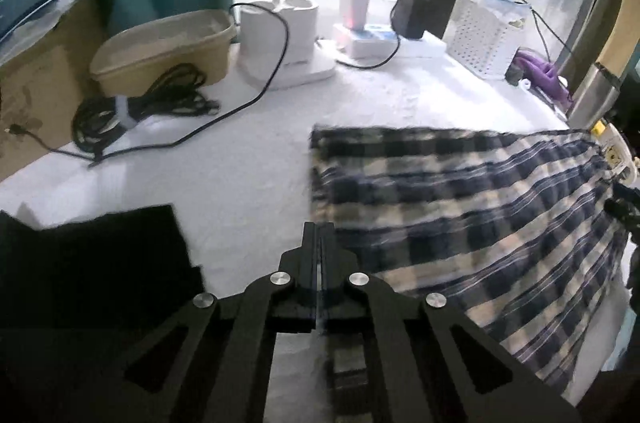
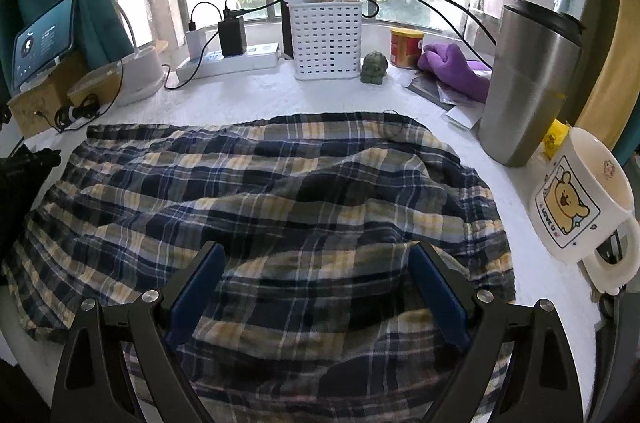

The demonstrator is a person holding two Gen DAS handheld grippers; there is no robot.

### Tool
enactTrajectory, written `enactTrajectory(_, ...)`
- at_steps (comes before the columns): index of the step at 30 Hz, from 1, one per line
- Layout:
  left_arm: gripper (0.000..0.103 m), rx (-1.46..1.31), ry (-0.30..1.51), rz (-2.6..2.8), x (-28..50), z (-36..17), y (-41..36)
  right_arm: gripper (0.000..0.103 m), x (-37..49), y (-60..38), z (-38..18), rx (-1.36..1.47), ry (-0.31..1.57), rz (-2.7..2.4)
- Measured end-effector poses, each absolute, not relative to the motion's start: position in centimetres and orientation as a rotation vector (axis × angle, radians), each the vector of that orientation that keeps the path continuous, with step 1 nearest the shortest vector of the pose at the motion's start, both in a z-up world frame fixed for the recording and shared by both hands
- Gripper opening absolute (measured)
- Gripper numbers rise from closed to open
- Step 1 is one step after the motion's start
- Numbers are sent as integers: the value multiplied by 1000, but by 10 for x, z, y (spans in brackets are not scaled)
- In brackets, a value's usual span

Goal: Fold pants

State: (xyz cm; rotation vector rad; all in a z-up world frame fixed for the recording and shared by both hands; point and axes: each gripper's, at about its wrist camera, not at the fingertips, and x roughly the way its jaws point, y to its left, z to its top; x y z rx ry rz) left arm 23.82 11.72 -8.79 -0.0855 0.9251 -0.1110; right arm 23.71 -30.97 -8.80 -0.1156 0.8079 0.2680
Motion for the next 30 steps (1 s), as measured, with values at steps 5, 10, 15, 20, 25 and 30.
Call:
enactTrajectory(5, 35, -91, 937, -129, 252, -94, 108, 94, 240, -306, -89, -119, 811, 274)
enactTrajectory(10, 34, -73, 928, -145, 255, -99, 100, 94, 240, -310, -91, -109, 816, 264)
enactTrajectory(15, 1, 17, 919, -124, 256, -100, 88, 94, 242, -310, -94, -105, 818, 265)
enactTrajectory(20, 0, 12, 911, -62, 262, -101, 99, 94, 245, -308, -98, -105, 825, 269)
enactTrajectory(25, 0, 9, 950, -66, 268, -106, 105, 94, 249, -307, -106, -112, 852, 269)
enactTrajectory(30, 10, -34, 925, -109, 268, -84, 110, 94, 248, -309, -104, -101, 843, 274)
